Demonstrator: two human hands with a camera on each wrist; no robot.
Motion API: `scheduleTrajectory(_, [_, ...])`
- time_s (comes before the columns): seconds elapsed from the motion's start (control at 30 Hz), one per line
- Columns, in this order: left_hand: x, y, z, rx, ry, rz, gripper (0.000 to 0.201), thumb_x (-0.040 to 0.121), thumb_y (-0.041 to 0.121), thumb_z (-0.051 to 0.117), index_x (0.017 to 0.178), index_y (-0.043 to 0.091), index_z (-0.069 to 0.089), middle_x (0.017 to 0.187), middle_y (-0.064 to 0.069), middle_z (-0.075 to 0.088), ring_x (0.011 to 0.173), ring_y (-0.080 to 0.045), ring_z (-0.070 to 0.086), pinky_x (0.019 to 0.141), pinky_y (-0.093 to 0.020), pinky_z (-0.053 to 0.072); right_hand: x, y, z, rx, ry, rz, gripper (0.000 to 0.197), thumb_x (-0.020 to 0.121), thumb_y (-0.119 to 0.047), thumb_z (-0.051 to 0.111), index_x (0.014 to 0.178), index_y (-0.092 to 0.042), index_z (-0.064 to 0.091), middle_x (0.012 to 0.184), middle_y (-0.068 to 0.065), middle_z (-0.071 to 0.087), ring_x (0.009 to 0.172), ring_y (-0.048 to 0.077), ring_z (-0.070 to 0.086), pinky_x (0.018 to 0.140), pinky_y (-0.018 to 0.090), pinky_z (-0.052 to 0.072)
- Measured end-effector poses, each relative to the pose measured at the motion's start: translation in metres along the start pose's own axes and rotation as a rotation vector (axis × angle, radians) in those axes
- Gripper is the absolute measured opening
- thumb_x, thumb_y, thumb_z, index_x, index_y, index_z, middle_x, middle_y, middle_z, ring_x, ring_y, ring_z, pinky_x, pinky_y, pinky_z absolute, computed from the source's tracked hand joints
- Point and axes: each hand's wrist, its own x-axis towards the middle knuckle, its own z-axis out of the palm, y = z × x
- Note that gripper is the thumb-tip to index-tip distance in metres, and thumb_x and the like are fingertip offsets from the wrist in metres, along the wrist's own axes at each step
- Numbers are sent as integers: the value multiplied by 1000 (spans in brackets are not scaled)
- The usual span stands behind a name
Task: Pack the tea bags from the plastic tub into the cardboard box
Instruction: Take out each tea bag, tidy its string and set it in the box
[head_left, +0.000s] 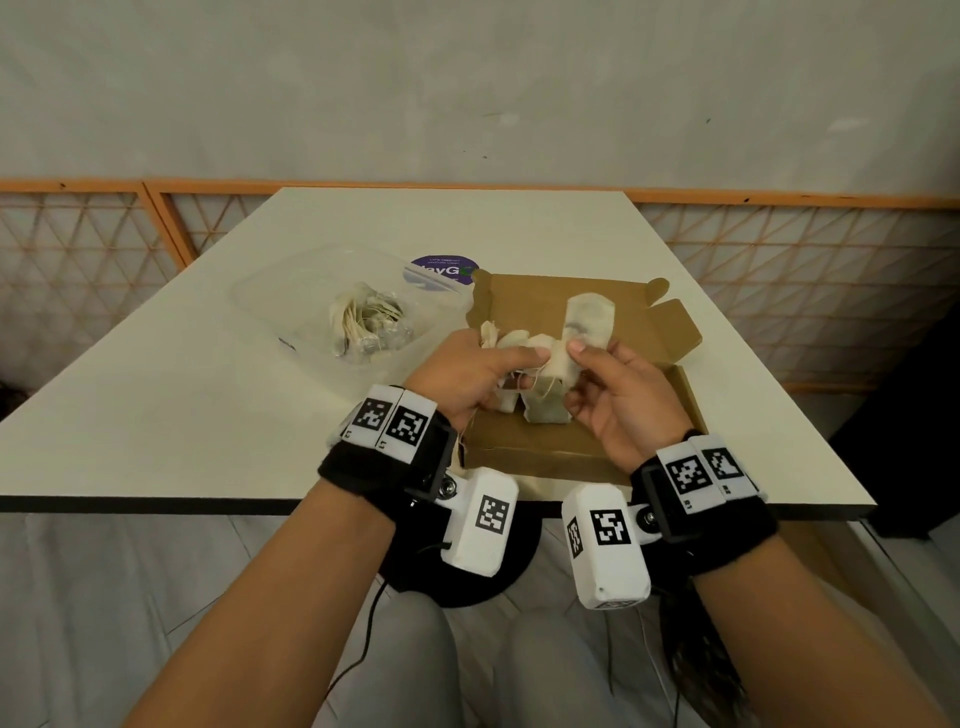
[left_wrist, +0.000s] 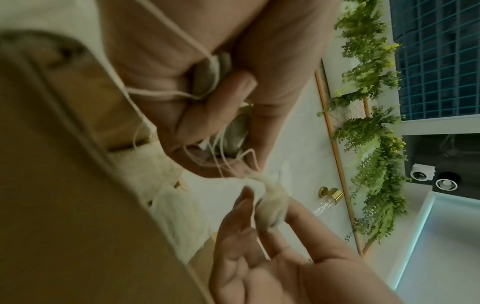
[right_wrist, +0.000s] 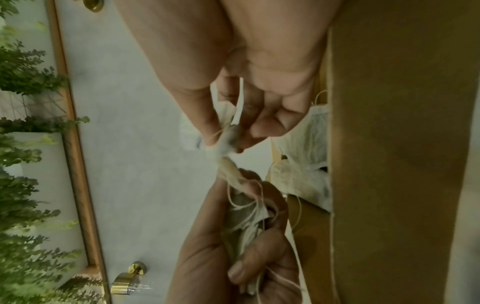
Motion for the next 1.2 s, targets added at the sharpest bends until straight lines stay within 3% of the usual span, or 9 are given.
scheduleTrajectory(0.17, [1, 3, -16, 16, 133, 29, 8, 86, 17, 67, 86, 19, 59, 77, 0, 64, 67, -10, 59, 34, -11, 28, 1, 1, -1, 21, 87, -7, 13, 89, -4, 54, 91, -17, 56, 83, 3, 64, 73, 12, 60, 60, 20, 44])
scheduleTrajectory(0.33, [1, 4, -30, 169, 138, 43, 9, 83, 18, 69, 80, 19, 61, 68, 3, 57, 50, -4, 49, 37, -15, 25, 0, 5, -1, -209, 71, -108, 24, 84, 4, 53, 76, -16, 62, 69, 4, 53, 58, 9, 43, 49, 18, 32])
scheduleTrajectory(0.53, [-13, 23, -38, 450, -156, 70, 10, 80, 15, 72, 76, 23, 69, 51, 10, 52, 50, -5, 43, 42, -15, 27, 4, 11, -3, -378, 165, -119, 15, 79, -9, 68, 68, -19, 69, 48, -13, 56, 50, 2, 47, 53, 19, 36])
scheduleTrajectory(0.63, [-17, 33, -36, 573, -276, 77, 7, 83, 10, 68, 84, 16, 70, 47, 14, 50, 45, -1, 41, 41, -12, 27, 4, 12, -2, -430, 202, -132, 20, 78, -12, 69, 60, -20, 71, 60, -8, 67, 64, 10, 58, 66, 27, 46])
scheduleTrajectory(0.73, [-15, 39, -32, 674, -342, 99, 11, 86, 7, 65, 91, 14, 69, 41, 15, 45, 39, -1, 37, 40, -11, 26, 3, 14, -1, -585, 170, -164, 8, 80, -14, 65, 76, -19, 70, 78, -1, 69, 79, 16, 62, 78, 35, 52])
scheduleTrajectory(0.83, [-10, 41, -27, 765, -330, 137, 13, 82, 9, 70, 94, 14, 71, 59, 14, 61, 52, 0, 49, 50, -13, 38, 3, 17, 2, -716, 61, -151, 7, 82, -16, 66, 88, -20, 67, 91, 5, 71, 88, 22, 66, 84, 38, 54])
scheduleTrajectory(0.93, [0, 38, -22, 882, -267, 169, 18, 76, 13, 76, 92, 16, 68, 98, -4, 71, 89, -16, 63, 84, -30, 48, 3, 17, 5, -684, -3, -157, 7, 79, -11, 69, 81, -18, 70, 83, 11, 69, 77, 24, 62, 79, 40, 51])
scheduleTrajectory(1.07, [8, 36, -17, 964, -205, 235, 28, 72, 11, 78, 95, 13, 61, 93, -7, 64, 81, -17, 56, 74, -29, 45, 3, 15, 2, -611, -44, -150, 17, 73, -1, 69, 73, -16, 75, 85, 24, 68, 78, 22, 57, 79, 39, 45])
scheduleTrajectory(1.2, [11, 37, -14, 952, -190, 288, 36, 71, 12, 80, 101, 18, 60, 92, 1, 59, 82, -14, 55, 75, -27, 46, 4, 15, 1, -616, -64, -103, 16, 75, -1, 67, 69, -13, 75, 75, 13, 66, 75, 22, 56, 76, 39, 45])
